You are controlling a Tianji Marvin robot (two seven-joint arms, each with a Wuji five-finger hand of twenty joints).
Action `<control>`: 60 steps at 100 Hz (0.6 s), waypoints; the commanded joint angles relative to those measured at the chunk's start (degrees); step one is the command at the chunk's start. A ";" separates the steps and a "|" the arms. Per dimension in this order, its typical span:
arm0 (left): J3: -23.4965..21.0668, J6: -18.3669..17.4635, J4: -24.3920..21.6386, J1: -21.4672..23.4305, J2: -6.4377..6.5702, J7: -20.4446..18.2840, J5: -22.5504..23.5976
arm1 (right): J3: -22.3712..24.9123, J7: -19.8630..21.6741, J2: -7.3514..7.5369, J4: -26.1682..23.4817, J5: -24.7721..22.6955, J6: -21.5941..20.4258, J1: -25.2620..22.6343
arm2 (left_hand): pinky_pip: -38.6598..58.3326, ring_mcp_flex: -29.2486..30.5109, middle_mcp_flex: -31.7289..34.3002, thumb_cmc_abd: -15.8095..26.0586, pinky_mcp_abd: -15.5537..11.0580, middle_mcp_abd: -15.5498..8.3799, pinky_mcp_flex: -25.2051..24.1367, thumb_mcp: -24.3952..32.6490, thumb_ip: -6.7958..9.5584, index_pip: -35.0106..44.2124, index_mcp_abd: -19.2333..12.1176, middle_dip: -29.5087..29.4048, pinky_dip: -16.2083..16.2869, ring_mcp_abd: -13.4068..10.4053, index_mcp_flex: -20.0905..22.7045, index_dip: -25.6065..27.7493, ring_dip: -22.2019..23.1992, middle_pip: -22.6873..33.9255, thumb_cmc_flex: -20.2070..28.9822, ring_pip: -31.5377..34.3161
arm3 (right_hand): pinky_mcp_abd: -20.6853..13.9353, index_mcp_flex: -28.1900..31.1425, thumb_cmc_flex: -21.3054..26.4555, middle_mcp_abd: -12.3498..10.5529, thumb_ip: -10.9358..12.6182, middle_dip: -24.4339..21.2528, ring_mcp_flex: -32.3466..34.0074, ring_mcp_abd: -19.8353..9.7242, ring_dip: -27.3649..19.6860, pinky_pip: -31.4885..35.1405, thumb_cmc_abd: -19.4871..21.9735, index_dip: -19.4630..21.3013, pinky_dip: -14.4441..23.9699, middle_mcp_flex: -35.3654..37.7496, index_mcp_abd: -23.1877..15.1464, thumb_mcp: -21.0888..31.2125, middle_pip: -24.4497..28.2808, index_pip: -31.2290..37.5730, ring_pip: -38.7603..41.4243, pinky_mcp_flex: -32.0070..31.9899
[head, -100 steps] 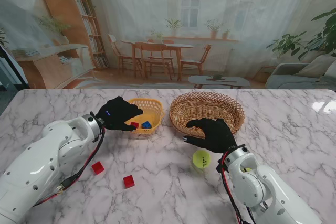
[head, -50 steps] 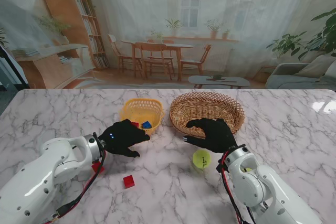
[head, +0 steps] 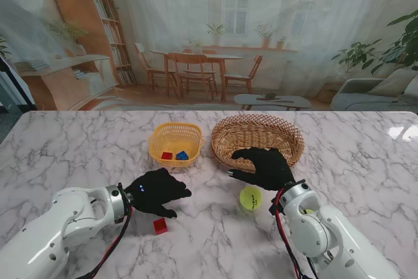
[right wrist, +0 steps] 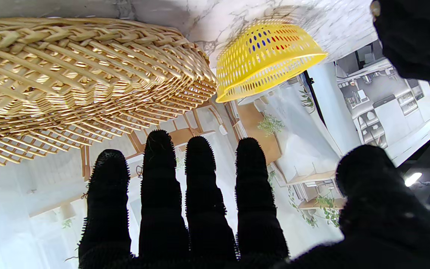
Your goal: Sort the blocks and the balls into two baskets
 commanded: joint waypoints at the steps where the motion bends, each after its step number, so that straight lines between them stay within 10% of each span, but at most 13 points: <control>1: -0.36 -0.43 -0.17 1.33 0.31 -1.36 0.58 | -0.03 -0.07 -0.05 0.19 -0.14 -0.03 -0.18 | 0.13 -1.14 -2.60 0.60 1.84 2.34 -0.70 -0.91 -1.15 -2.01 2.05 -0.91 -0.08 1.52 -0.83 -0.58 -0.39 -2.38 -2.44 -0.11 | 1.21 -1.90 1.50 0.24 1.11 0.25 0.00 0.35 0.49 -0.75 1.84 -0.53 -0.14 -2.20 1.00 -0.83 0.53 -1.05 -0.74 -0.90; 27: -2.14 -1.51 0.12 2.45 0.72 -3.79 1.62 | -0.25 0.16 -0.01 0.40 -0.13 0.07 0.06 | -0.81 -3.43 -11.84 -5.52 1.85 4.70 -1.63 -0.78 -1.32 -7.93 2.07 -6.17 -1.07 1.80 -9.70 -4.66 -1.52 -8.33 -9.10 -0.53 | 1.17 -1.91 1.51 0.18 1.10 0.24 -0.06 0.35 0.48 -0.73 1.81 -0.53 -0.13 -2.29 0.91 -0.85 0.52 -1.06 -0.76 -0.89; 60: -3.53 -4.27 0.41 2.51 0.97 -7.43 0.30 | -0.20 -0.02 -0.02 0.57 -0.26 0.03 0.14 | 0.08 -2.05 -13.48 -9.11 0.83 4.31 0.15 5.55 2.38 -6.55 -3.37 -8.08 -0.45 0.32 -12.47 -5.97 -1.44 -9.14 0.53 -0.06 | 1.26 -1.96 1.52 0.18 1.10 0.25 -0.06 0.35 0.47 -0.75 1.75 -0.52 -0.14 -2.28 1.01 -0.86 0.58 -1.05 -0.75 -0.89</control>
